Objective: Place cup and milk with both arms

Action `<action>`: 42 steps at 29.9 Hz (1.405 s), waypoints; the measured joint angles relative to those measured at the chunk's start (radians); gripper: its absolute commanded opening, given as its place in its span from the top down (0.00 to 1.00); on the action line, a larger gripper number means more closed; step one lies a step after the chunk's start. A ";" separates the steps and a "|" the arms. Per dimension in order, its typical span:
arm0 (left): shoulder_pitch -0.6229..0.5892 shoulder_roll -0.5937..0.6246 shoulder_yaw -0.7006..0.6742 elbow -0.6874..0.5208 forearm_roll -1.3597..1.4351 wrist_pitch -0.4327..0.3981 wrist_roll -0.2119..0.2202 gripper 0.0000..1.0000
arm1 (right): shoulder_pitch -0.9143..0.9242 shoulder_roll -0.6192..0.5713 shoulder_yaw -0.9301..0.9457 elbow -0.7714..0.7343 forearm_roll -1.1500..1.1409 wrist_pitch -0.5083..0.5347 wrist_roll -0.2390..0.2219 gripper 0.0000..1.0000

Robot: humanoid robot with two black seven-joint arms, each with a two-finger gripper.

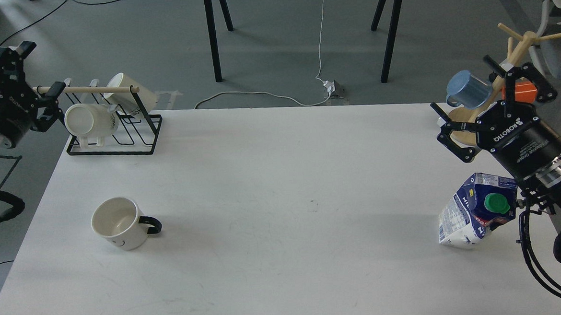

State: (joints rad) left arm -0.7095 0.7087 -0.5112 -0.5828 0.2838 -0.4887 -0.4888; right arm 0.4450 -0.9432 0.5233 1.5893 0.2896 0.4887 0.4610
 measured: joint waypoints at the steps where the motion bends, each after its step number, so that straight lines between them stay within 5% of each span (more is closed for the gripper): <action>1: 0.000 0.000 0.001 0.000 0.000 0.000 0.000 0.00 | 0.019 0.001 -0.020 0.000 -0.003 0.000 -0.002 0.01; 21: 0.002 -0.045 -0.004 0.056 0.000 0.000 0.000 0.00 | 0.130 -0.003 -0.147 0.024 -0.010 0.000 -0.004 0.01; 33: 0.006 -0.076 -0.003 0.058 0.006 0.000 0.000 0.00 | 0.118 -0.191 -0.066 0.023 0.300 0.000 0.028 0.01; 42: -0.021 -0.003 0.001 0.084 0.074 0.000 0.000 0.00 | 0.103 -0.195 -0.078 0.015 0.300 0.000 0.028 0.01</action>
State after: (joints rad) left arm -0.7307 0.7054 -0.5098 -0.4988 0.3582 -0.4888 -0.4885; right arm 0.5479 -1.1384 0.4455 1.6043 0.5895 0.4887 0.4889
